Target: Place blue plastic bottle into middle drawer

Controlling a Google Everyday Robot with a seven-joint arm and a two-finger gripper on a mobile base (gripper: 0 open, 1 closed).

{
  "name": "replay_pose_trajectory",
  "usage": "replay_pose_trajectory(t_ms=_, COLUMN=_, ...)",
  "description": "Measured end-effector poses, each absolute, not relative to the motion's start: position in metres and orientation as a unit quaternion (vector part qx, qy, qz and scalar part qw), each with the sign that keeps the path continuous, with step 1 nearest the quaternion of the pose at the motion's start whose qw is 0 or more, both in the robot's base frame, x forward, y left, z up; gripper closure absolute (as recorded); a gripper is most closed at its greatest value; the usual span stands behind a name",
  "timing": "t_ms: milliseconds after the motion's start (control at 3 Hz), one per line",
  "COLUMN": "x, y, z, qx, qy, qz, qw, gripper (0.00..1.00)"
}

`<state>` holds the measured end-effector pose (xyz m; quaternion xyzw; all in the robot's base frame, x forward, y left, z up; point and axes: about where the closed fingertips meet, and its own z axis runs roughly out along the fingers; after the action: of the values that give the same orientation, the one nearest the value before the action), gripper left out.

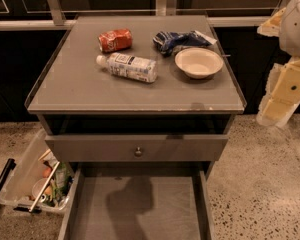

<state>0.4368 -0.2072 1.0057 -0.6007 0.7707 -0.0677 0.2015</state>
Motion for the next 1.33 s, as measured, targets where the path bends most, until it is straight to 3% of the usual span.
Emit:
replay_pose_trajectory(t_ms=667, x=0.447, y=-0.195, z=1.01, qx=-0.606, qy=0.76, qz=-0.067, qw=0.223, gripper=0.0)
replay_pose_trajectory(t_ms=1000, x=0.483, y=-0.156, z=0.997, qx=-0.612, qy=0.741, qz=-0.054, qw=0.272, gripper=0.0)
replay_pose_trajectory(t_ms=1333, x=0.489, y=-0.154, z=0.999, qx=-0.612, qy=0.738, qz=-0.054, qw=0.278, gripper=0.0)
